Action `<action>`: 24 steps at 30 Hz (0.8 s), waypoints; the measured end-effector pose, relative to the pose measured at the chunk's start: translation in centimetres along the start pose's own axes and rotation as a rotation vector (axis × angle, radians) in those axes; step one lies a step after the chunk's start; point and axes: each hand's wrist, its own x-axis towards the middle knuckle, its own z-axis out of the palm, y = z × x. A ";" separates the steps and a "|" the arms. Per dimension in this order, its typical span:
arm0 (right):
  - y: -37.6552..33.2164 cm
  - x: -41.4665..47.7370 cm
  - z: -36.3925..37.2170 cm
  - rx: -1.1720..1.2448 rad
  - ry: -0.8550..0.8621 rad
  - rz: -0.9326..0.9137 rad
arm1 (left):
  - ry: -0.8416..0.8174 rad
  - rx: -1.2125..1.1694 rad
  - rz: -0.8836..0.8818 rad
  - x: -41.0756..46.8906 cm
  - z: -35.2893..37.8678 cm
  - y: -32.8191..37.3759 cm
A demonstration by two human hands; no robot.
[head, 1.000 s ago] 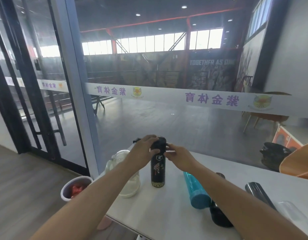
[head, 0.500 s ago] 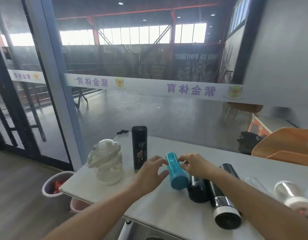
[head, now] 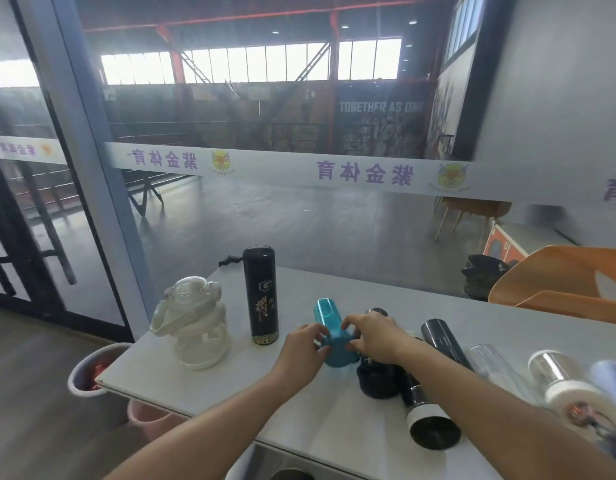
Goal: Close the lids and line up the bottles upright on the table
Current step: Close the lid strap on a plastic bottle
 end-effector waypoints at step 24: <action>-2.2 8.3 -5.7 0.601 0.120 0.130 | 0.166 0.362 0.246 10.3 -6.4 3.2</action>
